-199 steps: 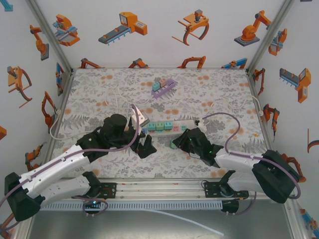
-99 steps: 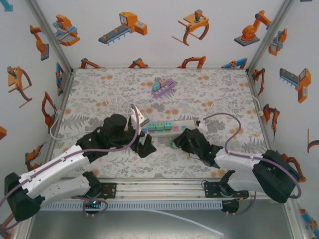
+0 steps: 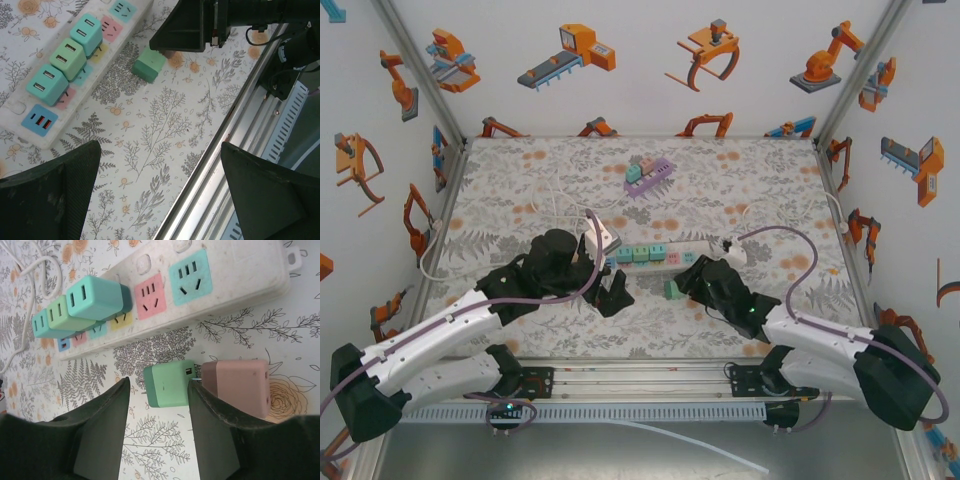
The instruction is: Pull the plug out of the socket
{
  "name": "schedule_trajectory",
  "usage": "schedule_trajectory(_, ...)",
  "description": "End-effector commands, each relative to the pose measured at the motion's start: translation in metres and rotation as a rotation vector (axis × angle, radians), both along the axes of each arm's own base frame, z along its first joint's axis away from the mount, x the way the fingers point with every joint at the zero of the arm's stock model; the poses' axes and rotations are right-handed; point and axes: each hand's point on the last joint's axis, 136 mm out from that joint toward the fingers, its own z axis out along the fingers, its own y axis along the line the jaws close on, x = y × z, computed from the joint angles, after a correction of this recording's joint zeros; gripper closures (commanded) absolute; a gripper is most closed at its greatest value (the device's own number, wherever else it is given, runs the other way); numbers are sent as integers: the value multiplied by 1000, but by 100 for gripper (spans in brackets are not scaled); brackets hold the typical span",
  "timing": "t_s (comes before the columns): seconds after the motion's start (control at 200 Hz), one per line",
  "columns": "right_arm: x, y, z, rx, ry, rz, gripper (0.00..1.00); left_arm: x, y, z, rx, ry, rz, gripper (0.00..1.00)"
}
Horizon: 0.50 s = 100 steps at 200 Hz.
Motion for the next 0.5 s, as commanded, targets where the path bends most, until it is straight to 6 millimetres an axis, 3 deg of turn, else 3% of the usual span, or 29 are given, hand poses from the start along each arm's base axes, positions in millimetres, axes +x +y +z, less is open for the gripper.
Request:
schedule_trajectory(0.0, 2, -10, 10, -56, -44, -21, 52, 2, -1, 5, -8, -27, 4, 3)
schedule_trajectory(0.295, 16, -22, 60, -269, -263, 25, 49, 17, 10, 10, -5, -63, 109, 3)
schedule_trajectory(0.396, 23, -18, 84, -372, -389, 86, 45, 25, 19, 10, -1, -78, 179, 3)
schedule_trajectory(0.496, 29, -10, 105, -481, -523, 155, 32, 35, 31, 9, 11, -94, 274, 3)
